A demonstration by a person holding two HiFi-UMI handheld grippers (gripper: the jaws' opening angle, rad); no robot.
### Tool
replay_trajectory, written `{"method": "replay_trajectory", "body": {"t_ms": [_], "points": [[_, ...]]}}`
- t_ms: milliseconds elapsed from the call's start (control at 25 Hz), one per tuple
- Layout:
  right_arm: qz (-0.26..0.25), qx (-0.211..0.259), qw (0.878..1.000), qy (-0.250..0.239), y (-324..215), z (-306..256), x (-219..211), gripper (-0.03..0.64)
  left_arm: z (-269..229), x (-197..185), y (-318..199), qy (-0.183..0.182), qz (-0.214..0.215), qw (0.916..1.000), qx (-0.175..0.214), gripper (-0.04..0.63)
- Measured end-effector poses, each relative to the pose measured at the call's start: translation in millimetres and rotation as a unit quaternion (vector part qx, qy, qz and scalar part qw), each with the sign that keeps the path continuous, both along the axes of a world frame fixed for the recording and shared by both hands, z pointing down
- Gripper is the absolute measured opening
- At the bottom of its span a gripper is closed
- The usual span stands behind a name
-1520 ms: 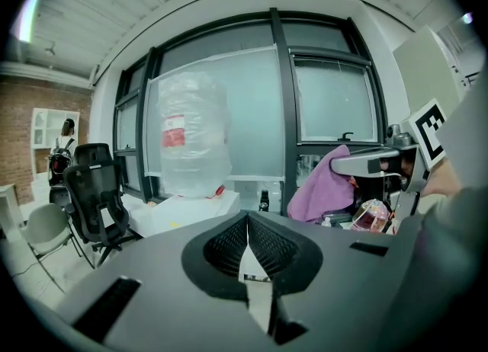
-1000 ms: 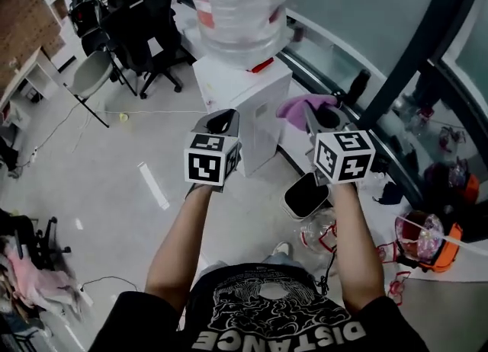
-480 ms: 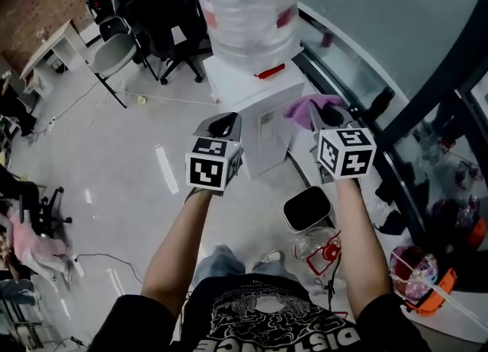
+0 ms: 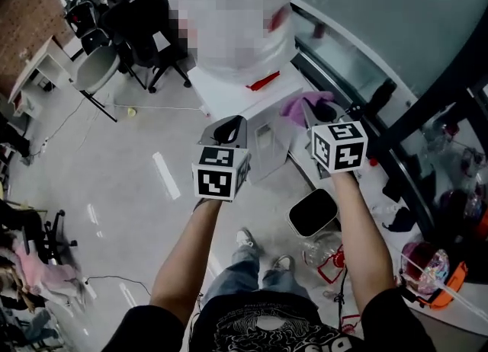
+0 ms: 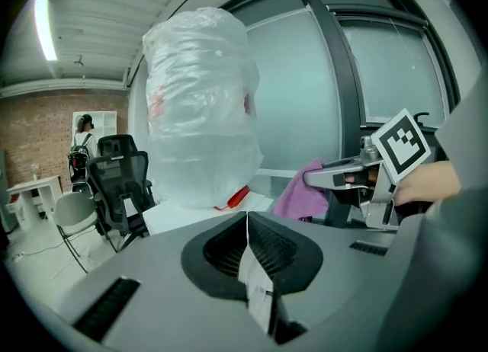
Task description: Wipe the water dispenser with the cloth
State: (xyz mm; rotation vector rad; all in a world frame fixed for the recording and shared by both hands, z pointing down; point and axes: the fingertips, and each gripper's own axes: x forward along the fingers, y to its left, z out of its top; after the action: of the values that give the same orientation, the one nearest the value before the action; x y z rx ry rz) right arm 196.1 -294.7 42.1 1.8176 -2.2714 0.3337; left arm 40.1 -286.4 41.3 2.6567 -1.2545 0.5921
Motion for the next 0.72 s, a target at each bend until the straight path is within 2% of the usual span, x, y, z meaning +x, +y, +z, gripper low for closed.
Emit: {"method": "replay_trajectory", "body": {"t_ms": [400,720], "points": [[0.029,-0.036,0.998,0.040,-52,50,0,0.032,34,18,-48,0.004,0.062,0.9979,-0.018,0.028],[0.026,-0.023,0.999,0.035,-61,80,7,0.032,54,29,-43,0.003,0.072,0.9974,-0.006,0.028]]}}
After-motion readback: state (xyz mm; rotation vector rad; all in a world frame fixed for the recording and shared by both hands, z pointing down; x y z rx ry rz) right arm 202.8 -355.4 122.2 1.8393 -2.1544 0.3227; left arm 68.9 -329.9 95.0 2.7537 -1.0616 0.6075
